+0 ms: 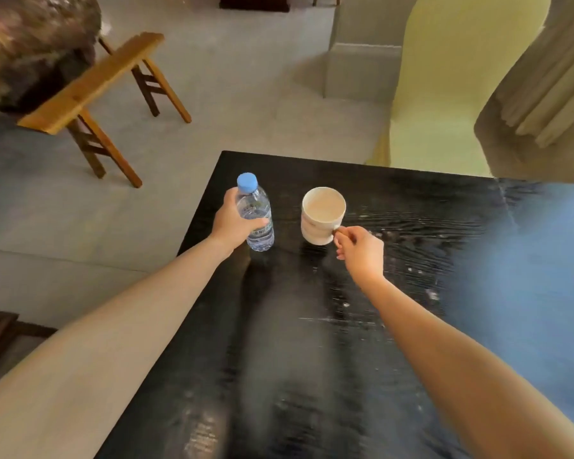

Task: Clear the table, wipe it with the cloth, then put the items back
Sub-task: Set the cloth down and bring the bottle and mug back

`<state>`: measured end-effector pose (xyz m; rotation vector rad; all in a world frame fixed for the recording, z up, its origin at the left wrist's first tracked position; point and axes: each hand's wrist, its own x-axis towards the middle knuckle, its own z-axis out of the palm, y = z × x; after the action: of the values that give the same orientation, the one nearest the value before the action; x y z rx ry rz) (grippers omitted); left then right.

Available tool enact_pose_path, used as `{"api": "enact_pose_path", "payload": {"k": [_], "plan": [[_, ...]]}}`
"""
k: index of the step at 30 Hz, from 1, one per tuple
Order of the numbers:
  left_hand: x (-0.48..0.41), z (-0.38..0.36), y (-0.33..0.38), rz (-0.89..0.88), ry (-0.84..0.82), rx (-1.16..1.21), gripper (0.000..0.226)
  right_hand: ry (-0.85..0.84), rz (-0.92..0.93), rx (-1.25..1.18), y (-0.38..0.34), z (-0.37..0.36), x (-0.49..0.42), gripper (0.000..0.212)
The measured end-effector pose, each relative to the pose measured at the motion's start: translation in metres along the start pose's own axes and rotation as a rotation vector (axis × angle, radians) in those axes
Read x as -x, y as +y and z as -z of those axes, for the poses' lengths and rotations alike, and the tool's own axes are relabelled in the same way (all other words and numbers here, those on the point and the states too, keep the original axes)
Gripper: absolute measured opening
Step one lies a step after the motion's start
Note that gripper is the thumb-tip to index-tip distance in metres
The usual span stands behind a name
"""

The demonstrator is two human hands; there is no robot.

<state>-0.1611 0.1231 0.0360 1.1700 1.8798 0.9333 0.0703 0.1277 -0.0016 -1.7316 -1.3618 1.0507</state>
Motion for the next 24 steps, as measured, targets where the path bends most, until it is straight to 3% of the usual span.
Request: {"api": "enact_pose_path", "payload": {"k": [7,11,24], "plan": [[-0.026,0.033,-0.028,0.052,0.065,0.068,0.068,-0.05,-0.107,-0.062,-0.007,-0.071,-0.003,0.013],[-0.035,0.038,-0.03,0.046,0.02,0.04,0.069,-0.085,-0.139,-0.069,-0.015,-0.093,-0.002,0.016],[-0.038,0.023,-0.03,0.13,-0.051,0.05,0.085,-0.212,-0.145,-0.006,-0.02,-0.102,0.004,0.026]]}}
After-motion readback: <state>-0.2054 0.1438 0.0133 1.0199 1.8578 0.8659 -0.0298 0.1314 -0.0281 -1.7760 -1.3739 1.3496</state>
